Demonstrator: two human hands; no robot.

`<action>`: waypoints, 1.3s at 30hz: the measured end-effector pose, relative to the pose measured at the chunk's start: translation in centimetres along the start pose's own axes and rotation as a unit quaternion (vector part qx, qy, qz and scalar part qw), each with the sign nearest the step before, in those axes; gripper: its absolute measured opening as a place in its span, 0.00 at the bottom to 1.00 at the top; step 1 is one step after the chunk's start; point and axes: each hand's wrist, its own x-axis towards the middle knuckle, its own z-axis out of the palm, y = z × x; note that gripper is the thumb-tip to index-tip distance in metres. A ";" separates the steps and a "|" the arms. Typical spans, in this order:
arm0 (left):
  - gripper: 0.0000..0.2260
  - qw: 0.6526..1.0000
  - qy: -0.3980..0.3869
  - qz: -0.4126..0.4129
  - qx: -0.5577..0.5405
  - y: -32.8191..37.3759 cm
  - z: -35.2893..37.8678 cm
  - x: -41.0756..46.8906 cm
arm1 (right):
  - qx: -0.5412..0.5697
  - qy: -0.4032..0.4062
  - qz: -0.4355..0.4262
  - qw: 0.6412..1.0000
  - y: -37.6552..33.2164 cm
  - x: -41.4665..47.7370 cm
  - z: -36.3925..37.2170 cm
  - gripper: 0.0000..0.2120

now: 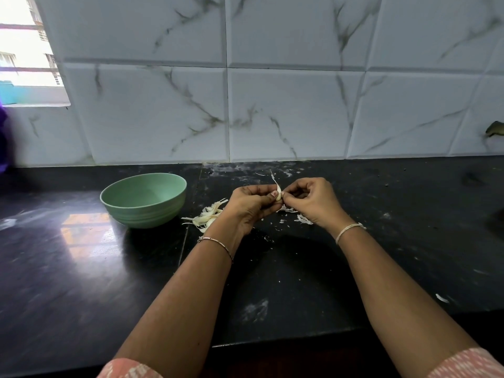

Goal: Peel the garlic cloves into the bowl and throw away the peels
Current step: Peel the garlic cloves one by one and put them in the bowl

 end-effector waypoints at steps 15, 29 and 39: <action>0.02 0.998 0.024 0.042 0.045 -0.2 0.8 0.3 | -0.111 0.050 -0.075 0.990 -0.4 -0.4 0.3 0.03; 0.03 0.998 0.033 -0.004 -0.054 -0.1 0.4 0.4 | -0.272 -0.008 0.024 0.962 0.9 0.2 -1.8 0.07; 0.04 0.998 0.042 -0.032 -0.034 -0.3 0.6 0.7 | -0.056 0.011 0.056 0.997 0.7 0.4 -1.5 0.03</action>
